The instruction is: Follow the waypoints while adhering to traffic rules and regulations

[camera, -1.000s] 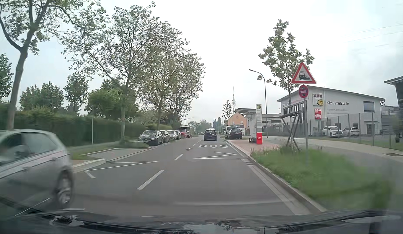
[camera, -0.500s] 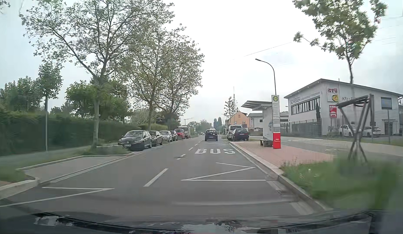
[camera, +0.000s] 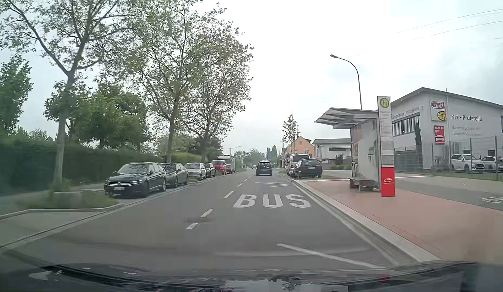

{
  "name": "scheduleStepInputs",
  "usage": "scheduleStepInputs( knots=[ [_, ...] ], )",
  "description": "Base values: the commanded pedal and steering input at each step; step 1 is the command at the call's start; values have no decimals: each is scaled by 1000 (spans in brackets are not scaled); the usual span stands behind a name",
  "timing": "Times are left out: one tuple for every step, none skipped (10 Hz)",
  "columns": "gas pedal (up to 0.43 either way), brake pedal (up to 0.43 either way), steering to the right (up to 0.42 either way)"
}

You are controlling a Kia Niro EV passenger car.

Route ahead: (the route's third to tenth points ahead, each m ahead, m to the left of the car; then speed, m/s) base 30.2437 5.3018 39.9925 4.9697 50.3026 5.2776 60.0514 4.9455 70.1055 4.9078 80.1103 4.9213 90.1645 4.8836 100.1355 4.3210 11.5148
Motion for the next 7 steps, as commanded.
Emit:
scheduleStepInputs(
  knots=[
    [118, 0, 3],
    [118, 0, 4],
    [110, 0, 5],
    [98, 0, 5],
    [87, 0, 5],
    [79, 0, 5],
    [79, 0, 5]
  ],
)
